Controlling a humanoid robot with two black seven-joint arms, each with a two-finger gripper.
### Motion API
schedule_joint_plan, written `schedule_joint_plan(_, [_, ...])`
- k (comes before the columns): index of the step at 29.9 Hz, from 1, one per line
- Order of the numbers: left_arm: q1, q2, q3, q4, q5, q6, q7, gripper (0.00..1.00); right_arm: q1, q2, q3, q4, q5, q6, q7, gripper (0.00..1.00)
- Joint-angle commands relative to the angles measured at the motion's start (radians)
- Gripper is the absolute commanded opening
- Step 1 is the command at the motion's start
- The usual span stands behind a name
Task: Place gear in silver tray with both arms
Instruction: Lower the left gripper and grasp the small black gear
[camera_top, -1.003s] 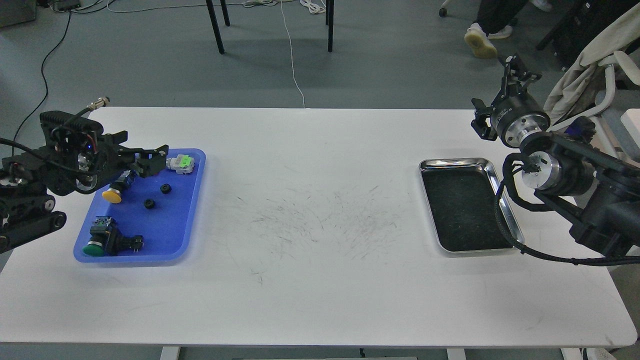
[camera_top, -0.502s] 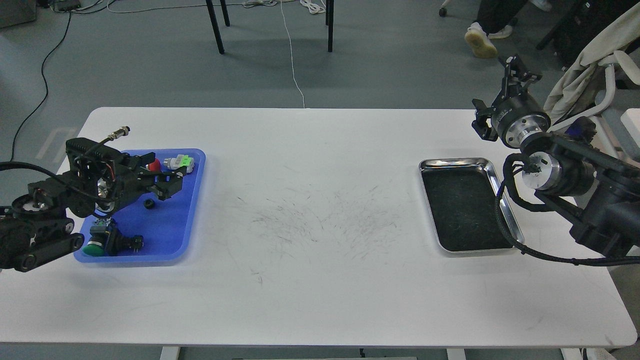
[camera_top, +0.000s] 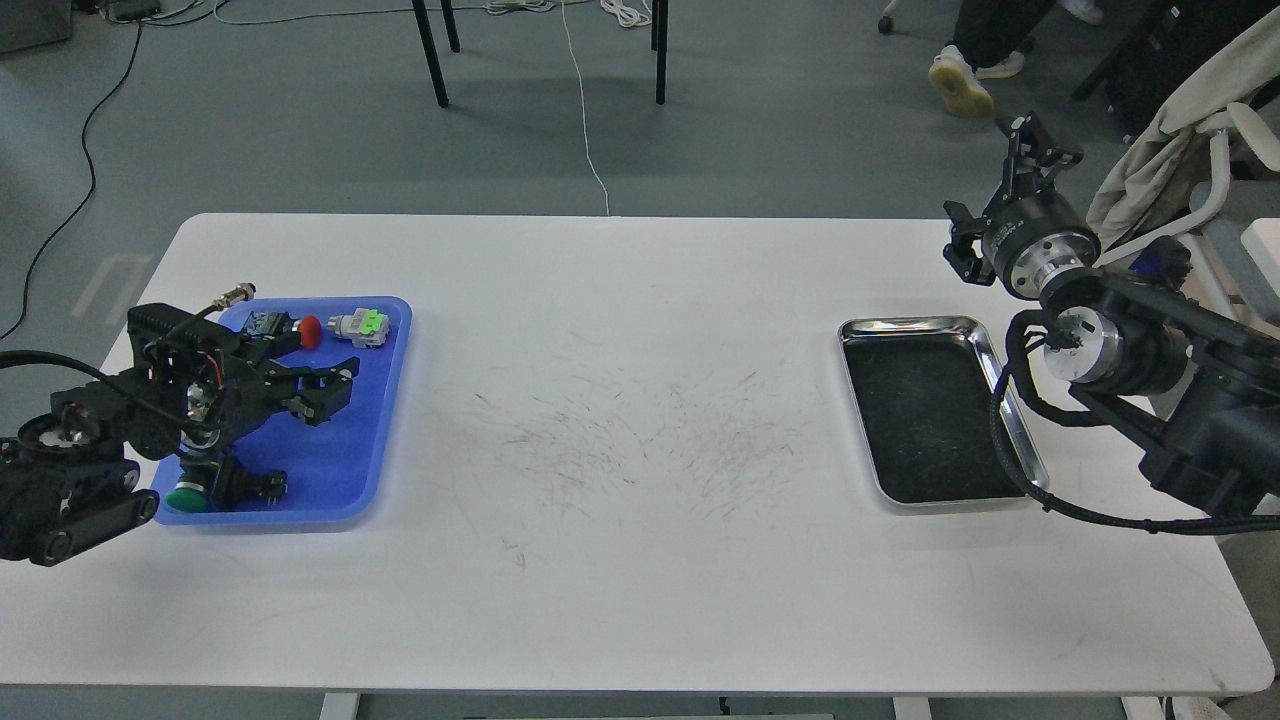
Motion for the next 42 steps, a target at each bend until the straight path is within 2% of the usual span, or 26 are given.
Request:
schedule_joint_plan(1, [0.004,-0.004,-0.004,0.042,-0.005,-0.010,-0.015,0.79,-0.002,0.000,0.000,0.000,0.000,0.000,0.000,0.99])
schedule_joint_plan(6, [0.014,-0.037,-0.001,0.068,-0.014,-0.019,-0.043,0.79,-0.003,0.000,0.000,-0.002,0.000,0.000,0.000,0.99])
schedule_joint_plan(8, [0.013,-0.042,-0.004,0.071,-0.020,-0.019,-0.069,0.79,-0.003,0.000,0.000,-0.002,0.000,0.000,0.000,0.99])
schedule_joint_plan(10, [0.018,-0.047,-0.003,0.100,-0.020,-0.019,-0.092,0.79,-0.002,0.000,0.000,-0.002,0.000,0.000,0.000,0.99])
schedule_joint_plan(13, [0.044,-0.077,-0.004,0.151,-0.020,-0.018,-0.104,0.77,-0.003,0.000,0.000,-0.002,0.000,0.000,0.000,0.99])
schedule_joint_plan(17, [0.047,-0.084,-0.014,0.155,-0.023,-0.019,-0.175,0.74,-0.005,0.000,-0.002,-0.002,0.000,0.000,0.000,0.99])
schedule_joint_plan(19, [0.050,-0.085,-0.014,0.168,-0.023,-0.018,-0.190,0.73,-0.009,0.000,0.000,-0.002,0.000,0.000,0.000,0.99])
schedule_joint_plan(24, [0.050,-0.088,-0.015,0.181,-0.025,-0.019,-0.192,0.73,-0.014,0.000,0.000,-0.002,0.000,0.000,0.000,0.99])
schedule_joint_plan(30, [0.064,-0.151,-0.014,0.296,-0.025,-0.021,-0.193,0.73,-0.014,-0.003,0.000,0.001,0.000,0.000,0.000,0.99])
schedule_joint_plan(39, [0.071,-0.160,-0.014,0.315,-0.025,-0.021,-0.193,0.73,-0.017,-0.009,0.000,0.003,0.000,0.000,0.000,0.99])
schedule_joint_plan(42, [0.073,-0.160,-0.012,0.316,-0.025,-0.022,-0.193,0.66,-0.017,-0.009,0.000,0.001,0.000,0.002,0.000,0.99])
